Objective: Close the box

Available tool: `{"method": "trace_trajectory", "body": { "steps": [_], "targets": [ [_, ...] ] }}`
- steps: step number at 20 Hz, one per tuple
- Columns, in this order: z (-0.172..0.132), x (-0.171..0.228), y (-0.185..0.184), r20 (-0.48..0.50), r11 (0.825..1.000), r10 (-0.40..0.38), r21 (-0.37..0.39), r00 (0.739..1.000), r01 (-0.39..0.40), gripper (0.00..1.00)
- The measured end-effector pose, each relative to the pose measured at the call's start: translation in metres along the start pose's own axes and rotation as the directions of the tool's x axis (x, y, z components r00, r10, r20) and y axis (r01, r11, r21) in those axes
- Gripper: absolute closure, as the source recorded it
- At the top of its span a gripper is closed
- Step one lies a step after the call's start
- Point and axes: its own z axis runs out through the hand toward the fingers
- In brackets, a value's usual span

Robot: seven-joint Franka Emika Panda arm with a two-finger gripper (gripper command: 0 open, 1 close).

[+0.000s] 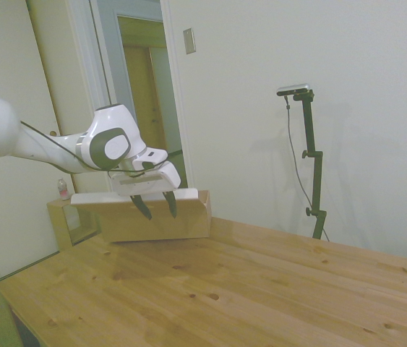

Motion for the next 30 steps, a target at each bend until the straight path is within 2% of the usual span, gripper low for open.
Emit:
{"method": "trace_trajectory", "body": {
  "steps": [6,11,14,21,23,27,30],
  "targets": [
    [-0.040,0.045,-0.057,-0.035,1.000,-0.005,0.015,0.999,0.006,0.00],
    [-0.025,0.079,-0.093,-0.068,1.000,-0.011,-0.014,0.998,0.010,0.00],
    [-0.020,0.091,-0.099,-0.075,1.000,-0.002,-0.019,0.997,0.000,0.00],
    [-0.017,0.084,-0.066,-0.082,0.999,0.032,-0.019,0.996,-0.033,0.00],
    [-0.027,0.078,-0.063,-0.100,1.000,0.028,-0.005,0.995,-0.028,0.00],
    [-0.053,0.061,-0.093,-0.142,0.999,-0.024,0.019,0.990,0.026,0.00],
    [-0.046,0.063,-0.117,-0.169,0.999,-0.042,0.014,0.985,0.045,0.00]
  ]
}}
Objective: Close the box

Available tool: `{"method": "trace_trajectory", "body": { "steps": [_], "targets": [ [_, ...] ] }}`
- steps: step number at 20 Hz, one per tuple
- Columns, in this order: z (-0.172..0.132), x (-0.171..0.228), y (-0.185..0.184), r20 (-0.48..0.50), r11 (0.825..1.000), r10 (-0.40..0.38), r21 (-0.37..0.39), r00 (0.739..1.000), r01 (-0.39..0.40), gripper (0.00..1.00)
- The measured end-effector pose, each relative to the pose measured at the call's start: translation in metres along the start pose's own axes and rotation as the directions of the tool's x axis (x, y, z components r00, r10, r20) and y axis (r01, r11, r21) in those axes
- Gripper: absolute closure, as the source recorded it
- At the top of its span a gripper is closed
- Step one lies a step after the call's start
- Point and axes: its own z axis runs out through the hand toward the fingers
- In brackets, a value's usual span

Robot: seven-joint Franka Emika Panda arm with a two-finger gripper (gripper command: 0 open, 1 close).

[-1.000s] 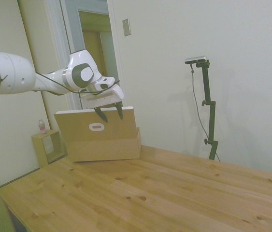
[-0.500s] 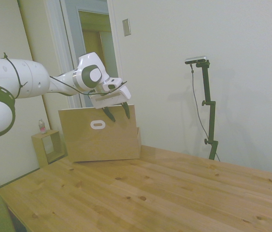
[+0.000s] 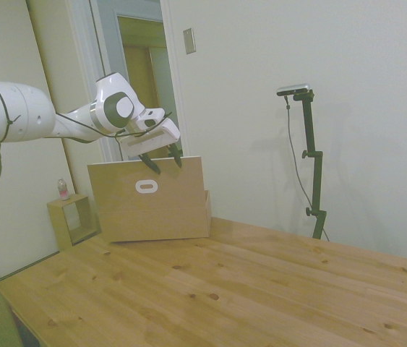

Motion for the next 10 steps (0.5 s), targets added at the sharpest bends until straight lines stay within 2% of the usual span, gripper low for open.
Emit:
{"method": "trace_trajectory", "body": {
  "steps": [4,6,10],
  "targets": [
    [0.024,0.026,-0.015,-0.022,1.000,0.016,-0.002,1.000,-0.016,0.00],
    [0.024,0.035,-0.017,-0.020,1.000,0.026,-0.014,0.999,-0.026,0.00],
    [0.024,0.027,0.002,0.067,0.996,0.066,-0.067,0.996,-0.062,0.00]
  ]
}}
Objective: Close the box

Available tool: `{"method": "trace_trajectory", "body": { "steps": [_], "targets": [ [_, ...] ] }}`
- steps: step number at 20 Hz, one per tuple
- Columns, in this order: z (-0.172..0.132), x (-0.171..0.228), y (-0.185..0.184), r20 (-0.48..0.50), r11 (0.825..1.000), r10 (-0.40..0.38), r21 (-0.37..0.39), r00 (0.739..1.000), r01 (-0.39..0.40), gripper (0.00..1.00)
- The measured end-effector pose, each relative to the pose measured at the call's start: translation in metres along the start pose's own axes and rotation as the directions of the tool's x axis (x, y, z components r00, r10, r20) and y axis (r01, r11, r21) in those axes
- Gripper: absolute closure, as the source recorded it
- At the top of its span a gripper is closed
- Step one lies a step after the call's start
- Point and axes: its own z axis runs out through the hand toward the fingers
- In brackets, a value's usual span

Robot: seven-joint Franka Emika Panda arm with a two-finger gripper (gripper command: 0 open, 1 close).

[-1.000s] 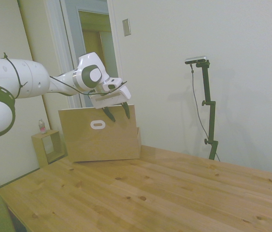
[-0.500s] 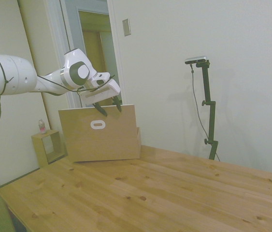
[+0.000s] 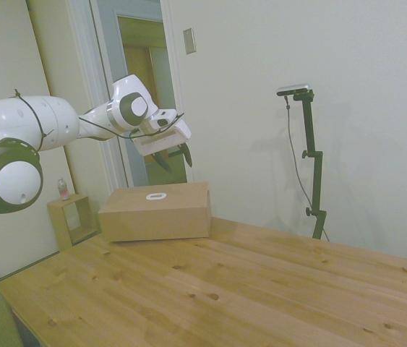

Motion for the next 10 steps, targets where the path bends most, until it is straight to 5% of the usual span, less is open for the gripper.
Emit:
{"method": "trace_trajectory", "body": {
  "steps": [6,10],
  "targets": [
    [-0.004,-0.043,0.060,0.158,0.976,0.178,-0.155,0.971,-0.154,0.00],
    [-0.010,-0.071,0.101,0.204,0.961,0.242,-0.187,0.949,-0.205,0.00]
  ]
}}
